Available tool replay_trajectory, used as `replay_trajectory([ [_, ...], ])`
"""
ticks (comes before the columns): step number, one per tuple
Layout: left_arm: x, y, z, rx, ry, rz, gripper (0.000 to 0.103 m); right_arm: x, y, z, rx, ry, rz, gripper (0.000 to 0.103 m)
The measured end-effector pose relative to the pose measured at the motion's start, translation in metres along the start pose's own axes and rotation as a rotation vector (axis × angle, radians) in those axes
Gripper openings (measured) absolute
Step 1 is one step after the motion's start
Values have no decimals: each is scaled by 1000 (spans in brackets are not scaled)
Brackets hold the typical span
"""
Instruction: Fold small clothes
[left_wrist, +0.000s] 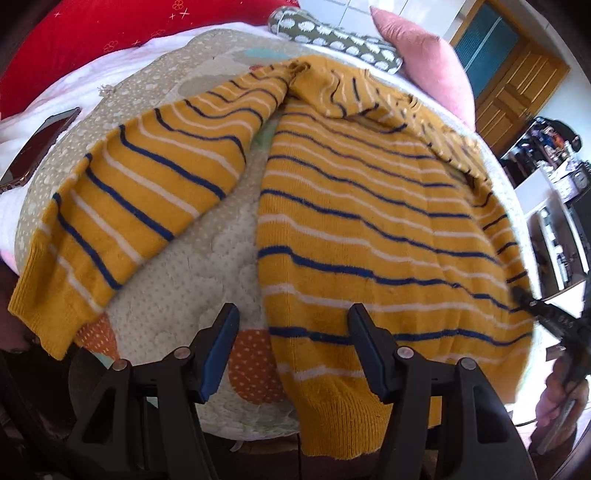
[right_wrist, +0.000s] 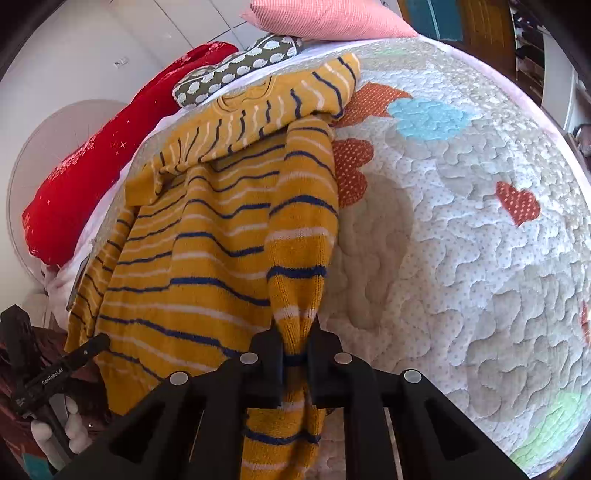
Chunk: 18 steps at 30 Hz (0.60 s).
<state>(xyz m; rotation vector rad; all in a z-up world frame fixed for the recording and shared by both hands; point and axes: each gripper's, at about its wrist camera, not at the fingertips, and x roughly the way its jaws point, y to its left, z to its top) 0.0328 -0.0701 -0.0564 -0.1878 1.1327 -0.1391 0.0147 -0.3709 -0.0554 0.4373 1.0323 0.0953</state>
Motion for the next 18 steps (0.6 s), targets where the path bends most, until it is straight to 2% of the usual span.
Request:
replay_trajectory([
  [2,-2,-6,-5,13,2,16,60,-16,-20,5,32,-44,-51,8],
  [5,2,-14,-12,32,21,19,60,-35,-64,4,124,-72,-76,7],
  [7,3,-17,-11,42,18,32,60,-34,-81,-1,153,-48,-71,10],
  [8,1,-16,-11,40,19,24,60,-32,-85,-4,163,-41,-59,17],
  [9,-1,-15,-10,33,18,10,60,-34,-84,-7,168,-48,-47,25],
  [12,-8,-7,-9,6,4,-26,60,-57,-71,-4,129,-117,-44,27],
  [15,-15,-1,-8,0,-25,-26,60,-79,-45,13,31,-210,-123,35],
  [18,-21,-3,-6,14,-48,-32,61,-74,-15,43,-67,-233,-121,45],
])
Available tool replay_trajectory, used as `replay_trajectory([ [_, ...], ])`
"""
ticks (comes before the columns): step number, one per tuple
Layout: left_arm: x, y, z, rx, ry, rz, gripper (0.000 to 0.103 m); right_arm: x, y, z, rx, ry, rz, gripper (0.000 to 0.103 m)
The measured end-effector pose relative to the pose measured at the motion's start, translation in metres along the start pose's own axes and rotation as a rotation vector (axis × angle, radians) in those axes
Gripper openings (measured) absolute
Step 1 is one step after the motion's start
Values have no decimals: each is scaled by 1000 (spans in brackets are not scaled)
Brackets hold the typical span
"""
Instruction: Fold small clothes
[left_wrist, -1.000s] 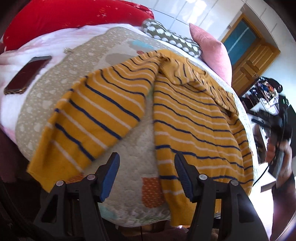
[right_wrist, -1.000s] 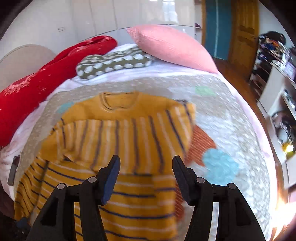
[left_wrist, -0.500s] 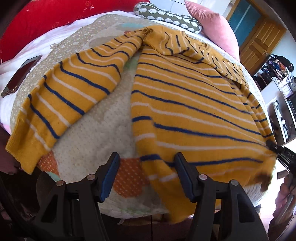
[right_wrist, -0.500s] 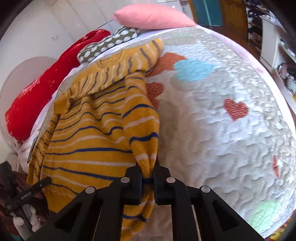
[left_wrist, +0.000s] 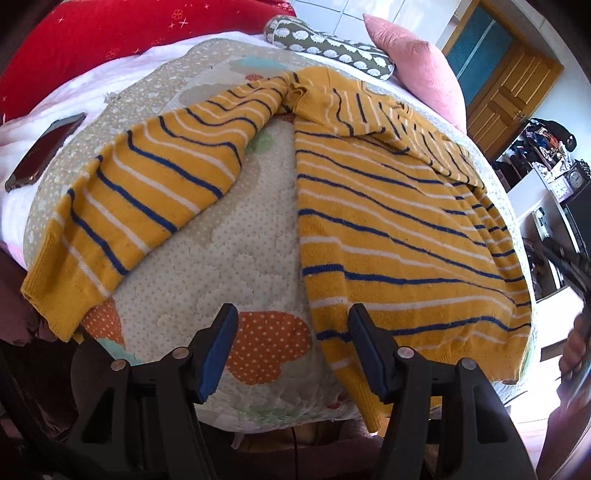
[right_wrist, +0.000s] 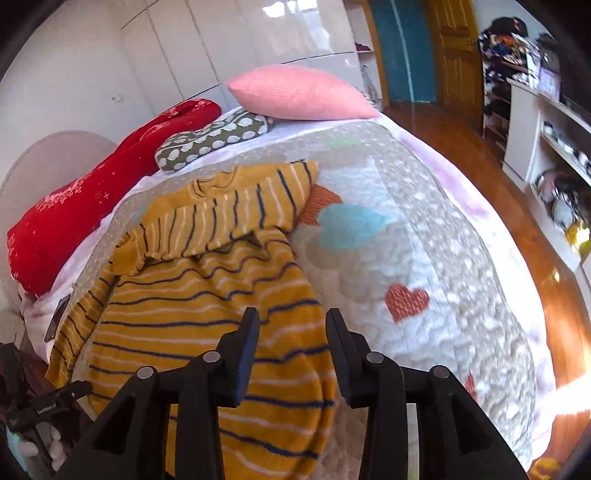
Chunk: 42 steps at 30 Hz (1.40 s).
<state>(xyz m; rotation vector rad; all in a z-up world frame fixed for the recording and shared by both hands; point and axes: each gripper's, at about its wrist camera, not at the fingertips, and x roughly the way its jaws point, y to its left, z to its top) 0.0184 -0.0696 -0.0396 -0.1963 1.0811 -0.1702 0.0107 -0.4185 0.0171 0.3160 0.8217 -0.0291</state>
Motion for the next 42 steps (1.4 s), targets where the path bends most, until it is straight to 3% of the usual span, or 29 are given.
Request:
replay_trajectory([
  [1,-1,-2,4,8,-9,3,61,7,13,10,-37,-4,13,47],
  [3,-3,-7,18,21,-28,-10,62,28,35,29,-114,4,32,62],
  [6,1,-16,53,45,-54,-70,66,61,36,56,-120,-22,-74,62],
  [9,22,-20,103,23,-57,-115,66,94,2,87,-5,-13,-149,62],
  [12,51,-32,152,24,-58,-123,66,121,-39,106,172,35,-84,62],
  [14,79,-42,182,39,-40,-127,66,140,-52,115,210,65,-61,62],
  [17,129,-51,206,56,23,-36,66,182,-60,126,227,154,2,62],
  [18,143,-50,208,56,47,-3,66,197,-62,127,239,195,-10,51],
  [19,154,-50,210,58,62,18,66,207,-65,128,254,209,-12,34],
  [20,156,-53,209,72,51,39,66,210,-65,131,270,209,20,4],
  [21,156,-57,208,94,43,58,66,209,-66,137,295,212,60,3],
  [22,156,-62,206,119,40,76,66,200,-64,145,287,174,46,3],
  [24,157,-69,202,159,31,106,66,175,-53,166,200,65,-38,3],
  [25,158,-71,201,172,27,123,66,164,-45,175,150,18,-98,2],
  [27,158,-71,201,173,23,126,66,144,-27,188,6,-127,-331,0],
  [29,157,-70,202,162,25,118,66,132,-18,190,-86,-214,-414,1],
  [31,156,-69,203,166,25,117,66,130,-24,187,-81,-159,-349,3],
  [32,157,-70,203,170,23,118,67,129,-30,181,-63,-110,-292,9],
  [35,157,-70,203,173,21,115,67,128,-47,148,-19,20,-122,49],
  [40,156,-71,203,173,21,119,67,126,-45,77,-89,104,-5,52],
  [42,157,-71,203,172,20,126,68,136,-28,61,-147,124,13,61],
])
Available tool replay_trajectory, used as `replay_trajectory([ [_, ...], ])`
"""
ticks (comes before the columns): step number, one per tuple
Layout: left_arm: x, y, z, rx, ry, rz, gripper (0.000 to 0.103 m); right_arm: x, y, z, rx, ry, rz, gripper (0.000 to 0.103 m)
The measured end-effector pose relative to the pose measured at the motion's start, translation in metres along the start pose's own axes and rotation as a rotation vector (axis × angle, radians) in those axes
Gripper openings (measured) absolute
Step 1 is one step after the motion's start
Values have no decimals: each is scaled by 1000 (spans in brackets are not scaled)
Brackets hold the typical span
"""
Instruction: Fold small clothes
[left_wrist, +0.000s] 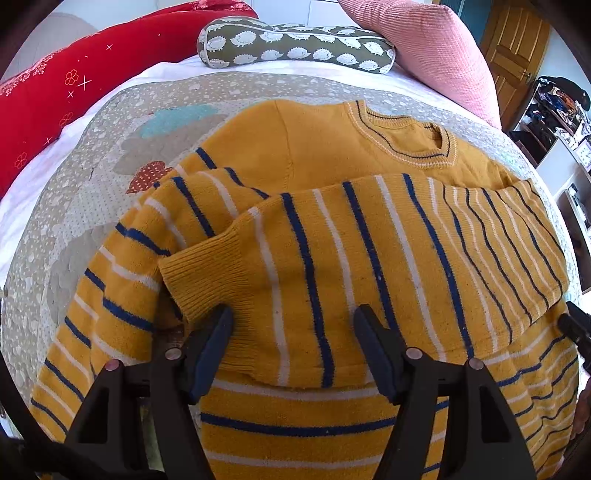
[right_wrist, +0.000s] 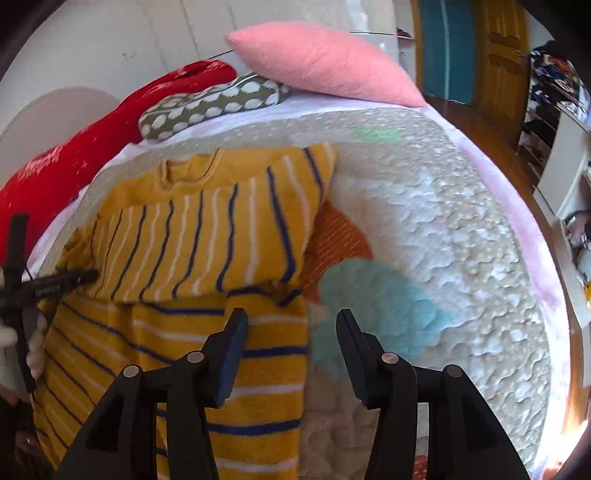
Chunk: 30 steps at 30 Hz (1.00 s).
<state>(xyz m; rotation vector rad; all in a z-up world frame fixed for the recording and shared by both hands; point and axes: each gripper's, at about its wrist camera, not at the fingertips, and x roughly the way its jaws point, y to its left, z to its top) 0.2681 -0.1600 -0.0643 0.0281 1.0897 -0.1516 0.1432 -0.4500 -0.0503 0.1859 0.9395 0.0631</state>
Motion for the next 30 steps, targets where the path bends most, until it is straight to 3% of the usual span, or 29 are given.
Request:
replay_trajectory([
  [2,0,-1,0,-2,0,8,68,13,16,2,-60,-3,-32,63],
  [5,0,-1,0,-3,-2,13,68,29,23,24,-115,-49,-147,63],
  [7,0,-1,0,0,-3,12,69,35,4,42,-57,-75,-299,68],
  [9,0,-1,0,1,-6,8,69,36,-26,52,47,-69,-449,90],
  [12,-1,1,0,2,-5,-2,69,23,-47,44,154,-53,-343,92],
  [16,-18,20,2,-49,-17,-55,64,-16,-25,32,84,-81,-315,92],
  [21,-84,69,-23,-106,-135,-12,64,-67,15,29,23,-133,-282,92],
  [23,-113,94,-46,-140,-178,10,64,-78,46,29,-11,-147,-217,91],
  [26,-157,140,-96,-216,-231,86,65,-76,111,31,-94,-120,-46,88],
  [30,-203,201,-167,-374,-275,152,66,-59,233,12,-282,-59,207,84],
])
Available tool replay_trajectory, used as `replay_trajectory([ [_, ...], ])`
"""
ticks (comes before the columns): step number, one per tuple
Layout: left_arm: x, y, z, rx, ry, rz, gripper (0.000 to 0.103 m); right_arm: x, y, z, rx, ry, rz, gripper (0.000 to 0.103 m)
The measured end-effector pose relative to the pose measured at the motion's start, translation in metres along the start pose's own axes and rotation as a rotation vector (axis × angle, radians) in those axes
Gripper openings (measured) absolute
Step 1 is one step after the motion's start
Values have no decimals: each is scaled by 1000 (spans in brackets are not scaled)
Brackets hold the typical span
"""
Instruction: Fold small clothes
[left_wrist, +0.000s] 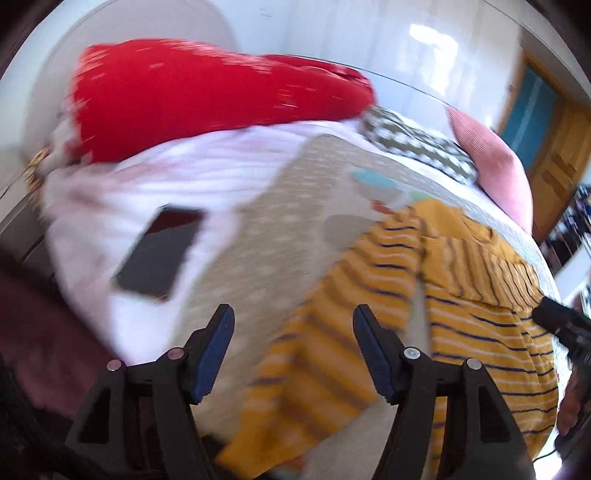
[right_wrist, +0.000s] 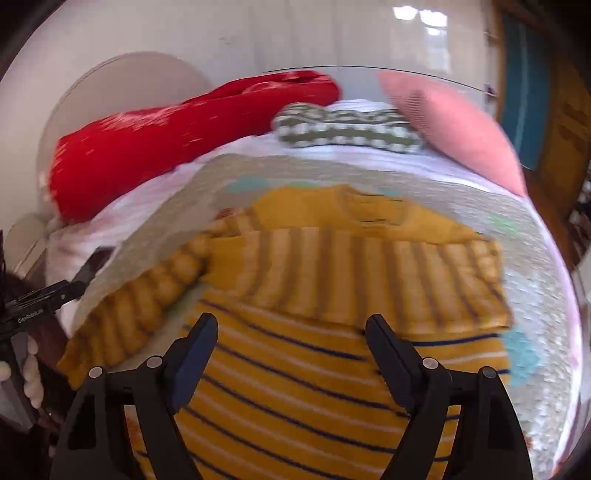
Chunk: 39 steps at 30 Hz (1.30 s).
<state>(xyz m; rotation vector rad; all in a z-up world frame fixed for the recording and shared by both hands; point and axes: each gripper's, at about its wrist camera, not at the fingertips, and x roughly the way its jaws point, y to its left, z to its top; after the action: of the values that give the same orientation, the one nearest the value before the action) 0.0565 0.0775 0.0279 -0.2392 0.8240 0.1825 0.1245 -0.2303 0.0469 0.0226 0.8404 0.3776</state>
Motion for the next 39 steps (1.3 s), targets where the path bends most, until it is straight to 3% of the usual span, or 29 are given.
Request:
replay_trajectory([
  [5,-43,84,-32,-171,-37,76,66,51,142,-17,-174,117,321,77],
  [8,-53,102,-46,-222,-39,66,66,74,198,-34,-240,154,369,77],
  [11,-54,106,-50,-231,-46,56,66,92,230,-47,-226,226,429,77],
  [14,-54,103,-50,-218,-58,54,66,111,260,-58,-246,275,373,77],
  [15,-53,101,-49,-215,-59,48,66,117,271,-62,-265,289,355,68],
  [16,-53,98,-48,-210,-59,42,66,123,277,-65,-286,295,340,47],
  [17,-54,97,-48,-205,-58,38,66,126,280,-67,-307,310,322,6],
  [18,-53,94,-46,-199,-56,32,66,131,281,-65,-324,340,295,4],
  [20,-53,86,-44,-180,-57,16,66,123,266,-47,-317,332,309,4],
  [23,-49,70,-38,-149,-57,-16,66,88,220,-1,-341,200,195,4],
  [25,-44,57,-35,-128,-53,-38,66,63,164,35,-289,127,100,4],
  [28,-36,36,-31,-93,-37,-72,66,31,58,80,-174,38,-116,4],
  [32,-17,-2,-22,-39,9,-143,66,18,-83,100,-15,36,-386,4],
  [34,-2,-24,-17,-8,48,-186,66,33,-141,92,19,115,-493,6],
  [37,23,-59,-15,45,118,-244,66,41,-195,66,26,174,-696,22],
  [39,43,-83,-19,70,187,-283,66,26,-213,46,104,135,-659,50],
])
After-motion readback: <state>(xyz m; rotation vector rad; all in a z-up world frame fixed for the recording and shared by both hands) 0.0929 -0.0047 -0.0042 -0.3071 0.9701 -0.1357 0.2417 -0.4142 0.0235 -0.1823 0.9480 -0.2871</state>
